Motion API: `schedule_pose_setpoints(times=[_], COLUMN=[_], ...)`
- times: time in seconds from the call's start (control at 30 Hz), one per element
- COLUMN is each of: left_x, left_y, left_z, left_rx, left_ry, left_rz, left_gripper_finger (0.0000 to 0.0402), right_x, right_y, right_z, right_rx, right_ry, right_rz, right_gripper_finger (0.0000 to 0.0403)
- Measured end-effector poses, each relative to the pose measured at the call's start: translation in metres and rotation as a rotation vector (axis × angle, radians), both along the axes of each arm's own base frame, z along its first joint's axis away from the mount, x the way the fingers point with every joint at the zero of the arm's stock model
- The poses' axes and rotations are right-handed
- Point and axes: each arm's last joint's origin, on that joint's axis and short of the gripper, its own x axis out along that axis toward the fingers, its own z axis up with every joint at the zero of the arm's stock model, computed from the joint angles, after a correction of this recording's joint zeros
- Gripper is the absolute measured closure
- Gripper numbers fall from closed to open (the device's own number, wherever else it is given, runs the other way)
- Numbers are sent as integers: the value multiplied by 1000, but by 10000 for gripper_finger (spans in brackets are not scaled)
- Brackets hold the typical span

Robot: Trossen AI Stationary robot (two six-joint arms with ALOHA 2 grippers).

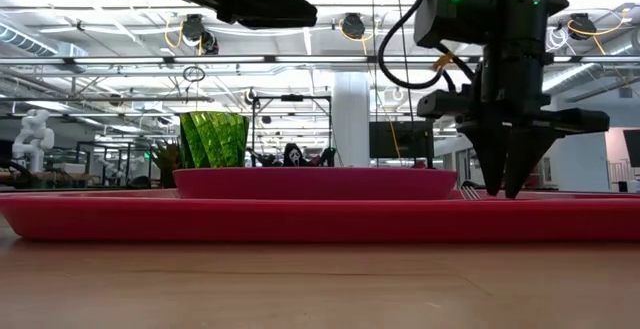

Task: Pick and place plate/cup/fork/spoon on tray
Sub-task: Adjust the serving tray

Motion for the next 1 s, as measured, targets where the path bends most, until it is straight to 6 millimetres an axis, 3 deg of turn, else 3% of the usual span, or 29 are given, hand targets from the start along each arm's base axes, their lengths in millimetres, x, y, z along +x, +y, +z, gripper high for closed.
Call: schedule_pose_setpoints(times=[0.43, 0.63, 0.8, 1.0], left_x=[0, 0, 1, 1], left_y=[0, 0, 0, 0], left_z=[0, 0, 3, 4], left_rx=[-3, -9, -44, -67], left_ry=[1, -2, -32, -47], left_rz=[1, 2, 10, 15], left_gripper_finger=[188, 188, 188, 188], right_x=[-2, 2, 2, -5], right_y=[5, 7, 8, 4], right_z=[5, 29, 51, 58], right_rx=[-3, 2, -116, -226], right_ry=[12, 75, 137, 234], right_rz=[36, 113, 177, 291], right_gripper_finger=[325, 325, 325, 325])
